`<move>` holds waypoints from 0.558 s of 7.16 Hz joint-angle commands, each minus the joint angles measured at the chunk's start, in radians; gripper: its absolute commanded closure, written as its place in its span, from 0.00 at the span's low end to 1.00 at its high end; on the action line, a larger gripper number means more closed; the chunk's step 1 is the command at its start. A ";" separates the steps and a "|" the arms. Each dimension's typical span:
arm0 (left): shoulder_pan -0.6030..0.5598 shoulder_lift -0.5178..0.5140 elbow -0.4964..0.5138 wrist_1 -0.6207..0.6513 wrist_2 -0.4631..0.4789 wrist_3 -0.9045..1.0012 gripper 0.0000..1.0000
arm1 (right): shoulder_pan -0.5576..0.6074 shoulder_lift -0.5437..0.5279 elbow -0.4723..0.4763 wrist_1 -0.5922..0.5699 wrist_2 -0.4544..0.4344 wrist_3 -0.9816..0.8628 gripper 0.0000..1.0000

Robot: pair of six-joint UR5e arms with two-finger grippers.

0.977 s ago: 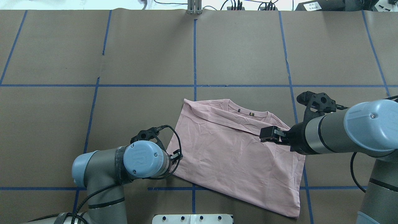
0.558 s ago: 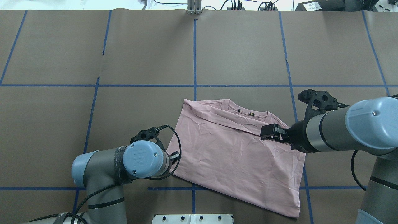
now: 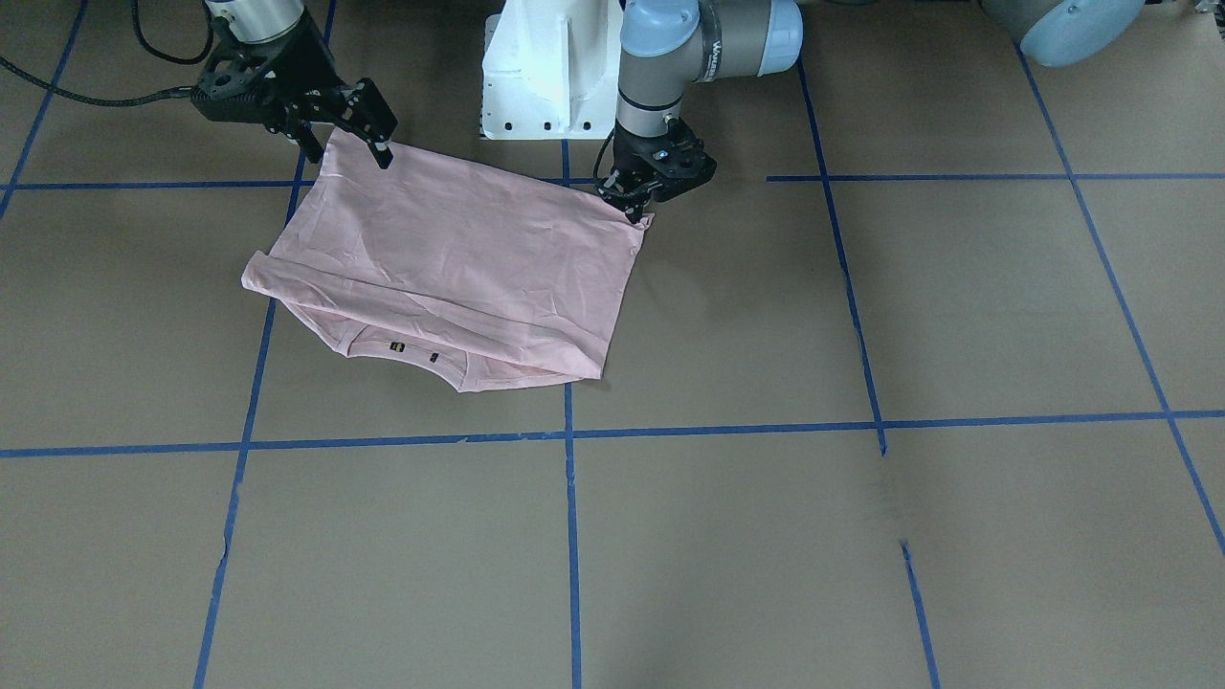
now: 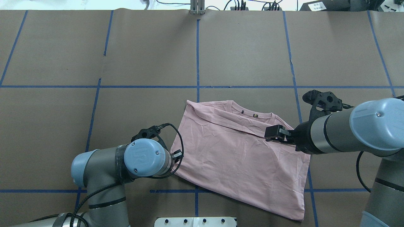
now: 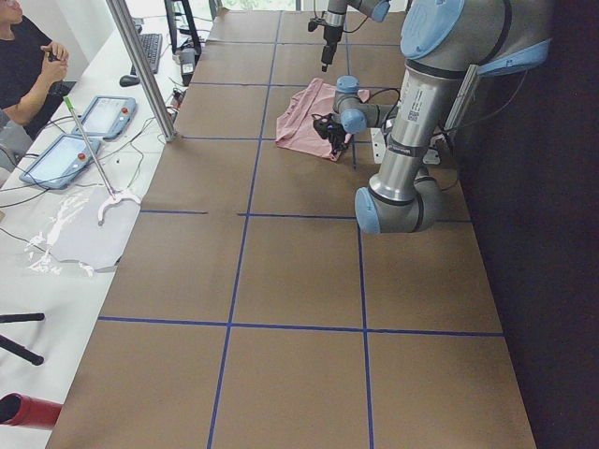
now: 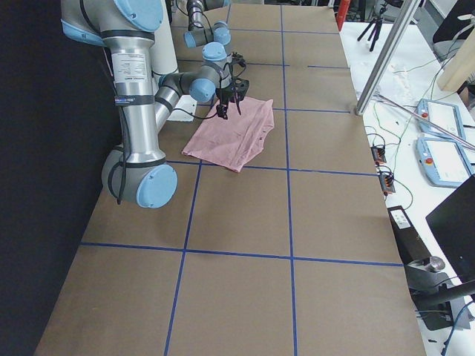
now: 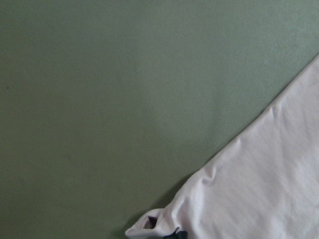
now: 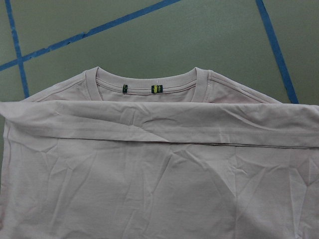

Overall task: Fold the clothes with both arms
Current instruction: 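Drag the shirt with the left gripper away from the robot, rotating it lengthwise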

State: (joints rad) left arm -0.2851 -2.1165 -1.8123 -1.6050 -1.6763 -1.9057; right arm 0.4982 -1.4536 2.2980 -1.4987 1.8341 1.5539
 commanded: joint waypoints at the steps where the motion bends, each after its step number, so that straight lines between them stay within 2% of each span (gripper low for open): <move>1: -0.077 -0.002 0.010 0.010 0.003 0.014 1.00 | 0.002 0.001 -0.005 0.000 0.001 0.000 0.00; 2: -0.119 -0.003 0.011 0.008 0.007 0.016 1.00 | 0.003 0.001 -0.005 0.002 0.001 0.000 0.00; 3: -0.140 -0.019 0.024 0.005 0.068 0.040 1.00 | 0.008 0.001 -0.005 0.002 0.002 0.000 0.00; 4: -0.181 -0.072 0.110 -0.003 0.084 0.065 1.00 | 0.016 0.001 -0.005 0.000 0.004 0.000 0.00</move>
State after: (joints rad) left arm -0.4236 -2.1451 -1.7688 -1.6009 -1.6237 -1.8670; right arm 0.5066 -1.4528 2.2934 -1.4977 1.8361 1.5539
